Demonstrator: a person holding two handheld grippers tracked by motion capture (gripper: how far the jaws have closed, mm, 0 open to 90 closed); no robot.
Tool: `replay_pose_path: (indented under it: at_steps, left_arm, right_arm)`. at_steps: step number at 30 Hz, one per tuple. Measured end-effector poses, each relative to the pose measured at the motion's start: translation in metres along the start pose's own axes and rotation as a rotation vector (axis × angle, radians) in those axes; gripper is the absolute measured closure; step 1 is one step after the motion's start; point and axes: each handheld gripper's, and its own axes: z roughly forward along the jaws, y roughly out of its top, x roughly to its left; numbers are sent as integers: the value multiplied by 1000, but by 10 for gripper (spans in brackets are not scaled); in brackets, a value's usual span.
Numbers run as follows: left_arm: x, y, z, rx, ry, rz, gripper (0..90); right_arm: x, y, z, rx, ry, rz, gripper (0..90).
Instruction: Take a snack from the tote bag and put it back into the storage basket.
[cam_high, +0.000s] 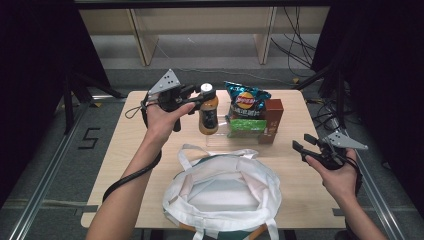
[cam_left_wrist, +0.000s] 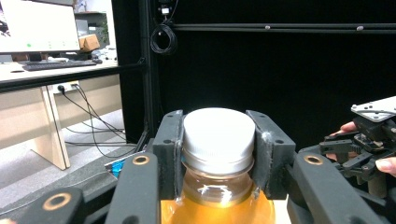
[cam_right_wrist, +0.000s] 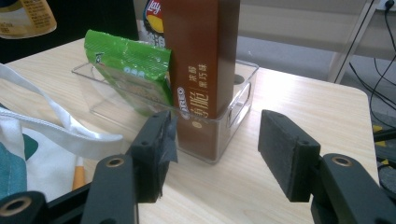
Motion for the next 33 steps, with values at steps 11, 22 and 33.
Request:
replay_pose_path:
  at_steps: [11, 22, 33]
  left_arm:
    - [4, -3, 5, -2, 1, -3, 588]
    - [8, -7, 8, 2, -1, -11, 587]
    - [12, -10, 10, 10, 10, -13, 587]
  right_arm:
    - [0, 0, 0, -4, -4, 7, 452]
    - [-1, -1, 1, -8, -2, 1, 452]
    - [1, -1, 1, -6, -4, 22, 452]
